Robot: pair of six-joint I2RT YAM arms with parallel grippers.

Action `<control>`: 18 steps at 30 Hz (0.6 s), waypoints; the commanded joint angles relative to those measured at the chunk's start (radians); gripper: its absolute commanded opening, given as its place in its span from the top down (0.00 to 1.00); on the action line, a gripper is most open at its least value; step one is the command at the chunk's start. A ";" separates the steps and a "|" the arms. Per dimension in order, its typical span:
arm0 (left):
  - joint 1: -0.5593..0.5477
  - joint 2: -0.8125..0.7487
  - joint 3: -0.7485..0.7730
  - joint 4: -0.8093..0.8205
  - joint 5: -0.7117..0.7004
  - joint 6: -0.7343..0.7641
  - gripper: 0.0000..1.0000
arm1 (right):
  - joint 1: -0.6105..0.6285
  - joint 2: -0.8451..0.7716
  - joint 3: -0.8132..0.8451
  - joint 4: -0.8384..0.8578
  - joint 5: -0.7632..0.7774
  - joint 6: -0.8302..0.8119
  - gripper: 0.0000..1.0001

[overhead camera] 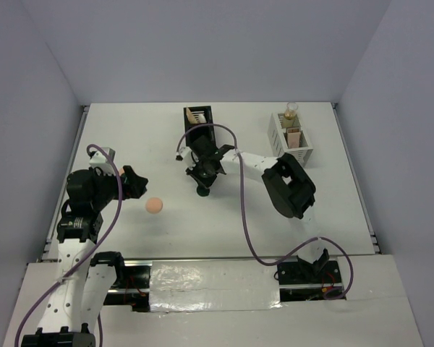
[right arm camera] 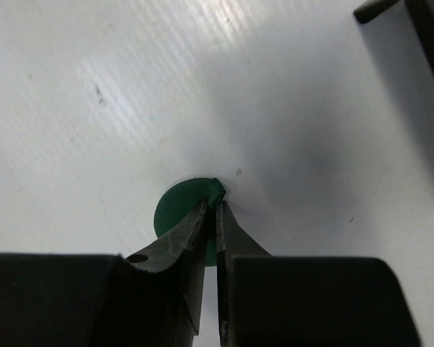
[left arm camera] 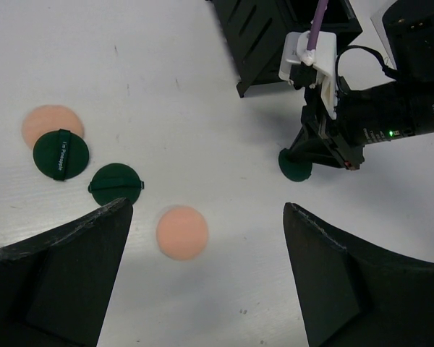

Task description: Organize the makeup

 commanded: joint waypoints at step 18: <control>0.005 -0.017 -0.010 0.045 0.013 -0.016 0.02 | -0.095 -0.440 0.027 0.049 -0.156 -0.003 1.00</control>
